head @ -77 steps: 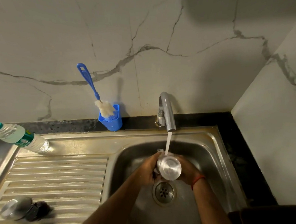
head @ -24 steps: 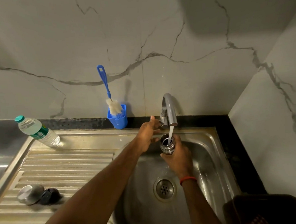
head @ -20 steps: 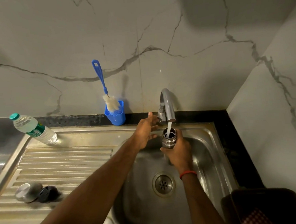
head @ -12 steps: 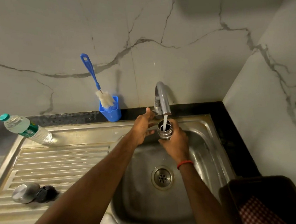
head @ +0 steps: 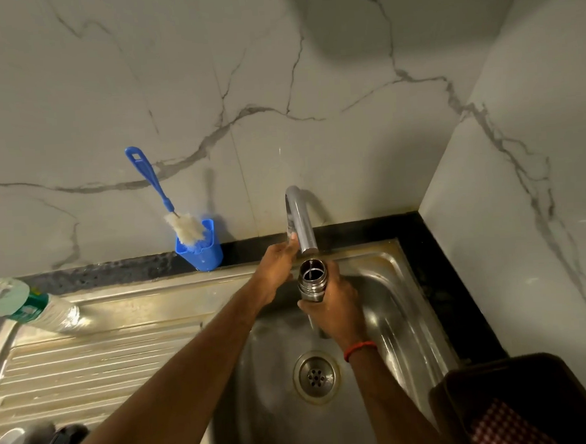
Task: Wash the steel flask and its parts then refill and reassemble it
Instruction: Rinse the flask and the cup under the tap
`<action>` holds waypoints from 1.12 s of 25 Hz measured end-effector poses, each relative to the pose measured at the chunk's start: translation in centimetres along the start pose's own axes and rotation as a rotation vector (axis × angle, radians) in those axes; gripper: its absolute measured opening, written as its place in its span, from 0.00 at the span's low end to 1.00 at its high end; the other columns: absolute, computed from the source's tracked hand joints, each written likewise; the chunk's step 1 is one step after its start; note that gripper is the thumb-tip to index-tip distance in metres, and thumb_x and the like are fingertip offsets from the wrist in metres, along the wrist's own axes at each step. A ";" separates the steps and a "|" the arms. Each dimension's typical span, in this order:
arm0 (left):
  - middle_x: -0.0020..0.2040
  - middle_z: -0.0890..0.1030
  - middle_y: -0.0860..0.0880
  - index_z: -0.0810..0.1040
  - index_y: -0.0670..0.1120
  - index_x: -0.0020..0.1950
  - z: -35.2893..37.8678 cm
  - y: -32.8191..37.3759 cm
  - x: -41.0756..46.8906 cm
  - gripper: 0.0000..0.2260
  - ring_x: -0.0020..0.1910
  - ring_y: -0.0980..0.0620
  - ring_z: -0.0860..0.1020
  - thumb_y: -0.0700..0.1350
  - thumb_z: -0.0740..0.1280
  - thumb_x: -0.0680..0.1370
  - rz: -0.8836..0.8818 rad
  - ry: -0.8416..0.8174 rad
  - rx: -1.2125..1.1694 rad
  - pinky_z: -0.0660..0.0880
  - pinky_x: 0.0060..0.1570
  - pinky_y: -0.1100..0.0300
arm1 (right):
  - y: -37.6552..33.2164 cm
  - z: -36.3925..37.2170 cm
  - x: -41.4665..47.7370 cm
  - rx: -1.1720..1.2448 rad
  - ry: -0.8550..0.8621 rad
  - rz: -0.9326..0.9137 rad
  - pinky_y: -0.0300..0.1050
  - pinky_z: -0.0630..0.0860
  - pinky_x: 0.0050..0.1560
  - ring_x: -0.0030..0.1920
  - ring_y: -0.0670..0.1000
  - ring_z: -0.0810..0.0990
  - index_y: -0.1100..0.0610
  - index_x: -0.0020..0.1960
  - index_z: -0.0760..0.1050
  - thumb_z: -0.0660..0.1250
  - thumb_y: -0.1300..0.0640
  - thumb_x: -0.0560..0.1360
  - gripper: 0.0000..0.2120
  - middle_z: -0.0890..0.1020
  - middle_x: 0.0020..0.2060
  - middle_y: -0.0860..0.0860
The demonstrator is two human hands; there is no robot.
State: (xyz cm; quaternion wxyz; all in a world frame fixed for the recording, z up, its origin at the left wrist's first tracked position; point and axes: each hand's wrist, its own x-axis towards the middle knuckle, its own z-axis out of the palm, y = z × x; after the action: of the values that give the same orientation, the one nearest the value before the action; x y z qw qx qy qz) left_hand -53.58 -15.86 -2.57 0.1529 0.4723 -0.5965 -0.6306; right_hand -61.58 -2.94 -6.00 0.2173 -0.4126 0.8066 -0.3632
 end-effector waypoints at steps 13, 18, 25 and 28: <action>0.59 0.81 0.51 0.79 0.50 0.63 0.4 -3.1 -5.0 0.21 0.64 0.48 0.77 0.62 0.57 0.83 -0.014 0.041 -0.108 0.72 0.63 0.46 | -0.7 -1.8 -0.8 -0.047 0.109 0.022 0.44 0.76 0.56 0.60 0.52 0.80 0.47 0.68 0.67 0.81 0.56 0.65 0.37 0.81 0.59 0.49; 0.62 0.83 0.50 0.80 0.50 0.64 -0.6 -3.2 -6.6 0.24 0.62 0.50 0.79 0.65 0.56 0.81 0.075 0.031 -0.068 0.74 0.63 0.47 | -2.4 -2.6 -2.1 0.039 0.123 -0.015 0.49 0.79 0.59 0.60 0.52 0.80 0.47 0.69 0.68 0.82 0.56 0.64 0.38 0.81 0.60 0.49; 0.57 0.83 0.56 0.80 0.50 0.63 -1.3 -3.6 -11.1 0.20 0.57 0.60 0.80 0.59 0.55 0.85 0.151 -0.050 0.033 0.75 0.52 0.64 | -2.5 -3.7 -4.3 0.195 0.048 0.031 0.39 0.75 0.51 0.51 0.45 0.78 0.48 0.67 0.70 0.83 0.55 0.62 0.37 0.79 0.52 0.42; 0.58 0.83 0.53 0.80 0.53 0.62 -1.3 -4.4 -12.9 0.16 0.58 0.56 0.80 0.59 0.59 0.84 0.164 -0.047 0.077 0.75 0.57 0.57 | -1.2 -5.8 -4.5 0.494 0.058 0.179 0.52 0.81 0.55 0.51 0.50 0.83 0.50 0.62 0.76 0.83 0.54 0.62 0.30 0.83 0.52 0.47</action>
State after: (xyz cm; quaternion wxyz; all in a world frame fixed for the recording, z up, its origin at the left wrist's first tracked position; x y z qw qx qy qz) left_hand -44.39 -5.80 -1.00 0.1717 0.4123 -0.6605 -0.6035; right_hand -62.17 2.62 -1.15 0.3194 -0.2633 0.7328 -0.5400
